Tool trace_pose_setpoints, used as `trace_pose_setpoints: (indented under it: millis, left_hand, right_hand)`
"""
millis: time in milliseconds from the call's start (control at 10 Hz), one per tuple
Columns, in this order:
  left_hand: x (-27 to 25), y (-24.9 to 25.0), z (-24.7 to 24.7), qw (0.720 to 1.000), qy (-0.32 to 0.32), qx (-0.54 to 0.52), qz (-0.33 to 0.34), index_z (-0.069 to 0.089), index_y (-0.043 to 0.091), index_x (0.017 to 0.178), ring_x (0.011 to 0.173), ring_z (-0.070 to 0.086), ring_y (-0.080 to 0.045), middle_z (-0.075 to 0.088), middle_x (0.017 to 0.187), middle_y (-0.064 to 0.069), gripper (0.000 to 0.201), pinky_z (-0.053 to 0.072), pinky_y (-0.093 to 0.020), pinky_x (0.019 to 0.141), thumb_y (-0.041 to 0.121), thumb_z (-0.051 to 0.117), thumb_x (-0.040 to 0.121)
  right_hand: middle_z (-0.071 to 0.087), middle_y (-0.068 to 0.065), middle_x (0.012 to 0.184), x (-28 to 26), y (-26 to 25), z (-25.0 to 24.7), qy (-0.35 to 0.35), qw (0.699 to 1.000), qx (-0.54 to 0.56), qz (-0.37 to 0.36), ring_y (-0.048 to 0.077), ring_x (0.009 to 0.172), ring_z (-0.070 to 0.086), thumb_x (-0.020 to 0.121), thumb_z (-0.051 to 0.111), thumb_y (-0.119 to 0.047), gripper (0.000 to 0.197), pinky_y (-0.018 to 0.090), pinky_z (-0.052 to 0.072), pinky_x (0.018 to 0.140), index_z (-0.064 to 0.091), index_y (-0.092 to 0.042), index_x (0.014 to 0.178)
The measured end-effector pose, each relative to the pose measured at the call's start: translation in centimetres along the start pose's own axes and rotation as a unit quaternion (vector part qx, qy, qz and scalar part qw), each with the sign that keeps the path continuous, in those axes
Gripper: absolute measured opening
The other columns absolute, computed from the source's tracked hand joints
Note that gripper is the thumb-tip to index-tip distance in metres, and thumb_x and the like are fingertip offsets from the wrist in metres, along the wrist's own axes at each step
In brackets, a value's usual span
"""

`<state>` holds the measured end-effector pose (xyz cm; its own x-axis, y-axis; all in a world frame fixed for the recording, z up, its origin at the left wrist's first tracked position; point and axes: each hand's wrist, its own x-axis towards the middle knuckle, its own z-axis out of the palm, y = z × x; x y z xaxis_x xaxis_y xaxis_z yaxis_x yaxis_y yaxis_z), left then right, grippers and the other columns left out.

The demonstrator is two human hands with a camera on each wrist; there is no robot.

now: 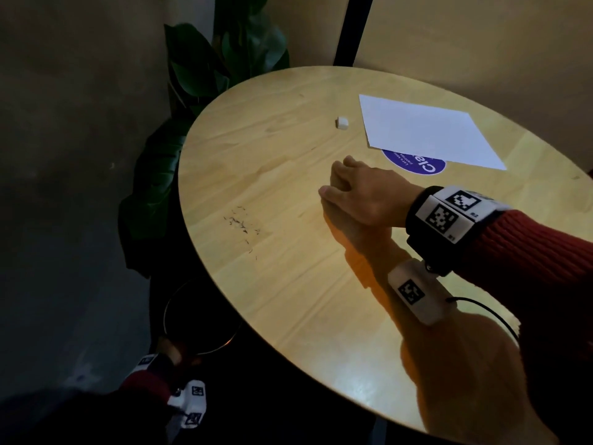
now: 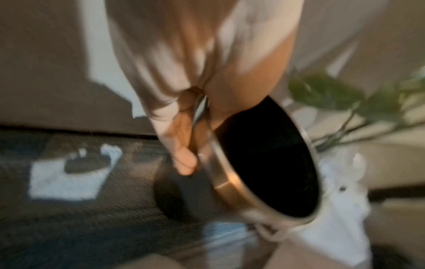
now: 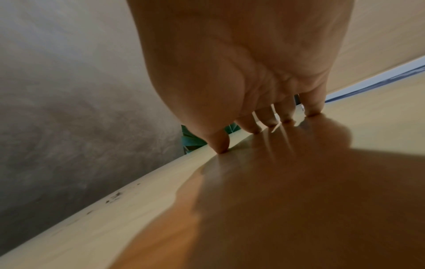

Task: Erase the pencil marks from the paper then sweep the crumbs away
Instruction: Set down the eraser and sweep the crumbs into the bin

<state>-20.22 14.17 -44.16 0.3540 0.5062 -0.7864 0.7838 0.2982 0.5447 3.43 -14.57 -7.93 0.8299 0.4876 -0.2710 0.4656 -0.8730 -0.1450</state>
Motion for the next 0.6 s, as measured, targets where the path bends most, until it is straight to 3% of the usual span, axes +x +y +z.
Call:
trace_pose_setpoints:
  millis: [100, 200, 300, 400, 500, 600]
  left_hand:
    - [-0.5, 1.4, -1.5, 0.995, -0.004, 0.103, 0.011, 0.050, -0.009, 0.148, 0.074, 0.062, -0.030, 0.060, 0.090, -0.008, 0.045, 0.063, -0.055, 0.079, -0.017, 0.049, 0.103]
    - [-5.5, 4.5, -3.1, 0.978, -0.027, 0.190, 0.081, 0.063, -0.004, 0.102, 0.065, 0.061, -0.031, 0.064, 0.068, -0.012, 0.019, 0.059, -0.041, 0.062, -0.014, 0.048, 0.103]
    - [-10.7, 7.3, -5.6, 0.957, -0.034, 0.255, 0.133, 0.060, -0.001, 0.079, 0.058, 0.066, -0.034, 0.067, 0.054, -0.013, 0.024, 0.045, -0.027, 0.047, -0.008, 0.048, 0.099]
    - [-15.2, 10.1, -8.1, 0.947, -0.046, 0.282, 0.145, 0.061, 0.000, 0.069, 0.043, 0.069, -0.021, 0.070, 0.052, -0.016, 0.030, 0.047, -0.022, 0.043, -0.006, 0.048, 0.096]
    - [-18.2, 12.6, -9.8, 0.946, -0.048, 0.278, 0.159, 0.065, -0.015, 0.083, 0.066, 0.078, -0.043, 0.074, 0.064, -0.030, 0.020, 0.064, -0.043, 0.064, -0.010, 0.047, 0.090]
    - [-21.1, 14.2, -11.0, 0.947, -0.050, 0.275, 0.156, 0.066, -0.013, 0.080, 0.069, 0.078, -0.043, 0.075, 0.069, -0.031, 0.019, 0.059, -0.039, 0.064, -0.008, 0.051, 0.089]
  right_hand:
    - [0.048, 0.005, 0.134, -0.3, -0.2, -0.2, -0.004, 1.000, 0.004, 0.004, 0.031, 0.123, 0.052, 0.107, 0.039, -0.055, 0.045, 0.041, 0.038, 0.093, 0.050, -0.016, 0.128]
    - [0.047, 0.004, 0.126, -0.3, -0.3, -0.2, -0.006, 1.000, 0.007, 0.008, 0.034, 0.124, 0.052, 0.108, 0.040, -0.053, 0.038, 0.042, 0.037, 0.093, 0.047, -0.017, 0.118]
    - [0.046, 0.005, 0.128, -0.3, -0.5, -0.4, -0.012, 1.000, 0.013, 0.007, 0.031, 0.119, 0.051, 0.108, 0.040, -0.053, 0.039, 0.040, 0.035, 0.092, 0.047, -0.017, 0.119]
    - [0.046, 0.009, 0.120, -0.3, -0.2, -0.1, -0.009, 0.999, 0.034, -0.003, 0.030, 0.110, 0.049, 0.110, 0.040, -0.044, 0.034, 0.041, 0.036, 0.092, 0.047, -0.011, 0.115]
    - [0.045, 0.019, 0.110, 0.1, 0.3, 0.4, -0.009, 0.996, 0.090, -0.006, 0.043, 0.112, 0.052, 0.111, 0.039, -0.026, 0.019, 0.054, 0.039, 0.101, 0.046, -0.009, 0.105]
    - [0.045, 0.022, 0.129, -0.1, -0.9, 0.7, -0.026, 0.992, 0.118, 0.032, 0.041, 0.130, 0.044, 0.112, 0.031, -0.033, 0.038, 0.057, 0.033, 0.113, 0.051, -0.003, 0.123]
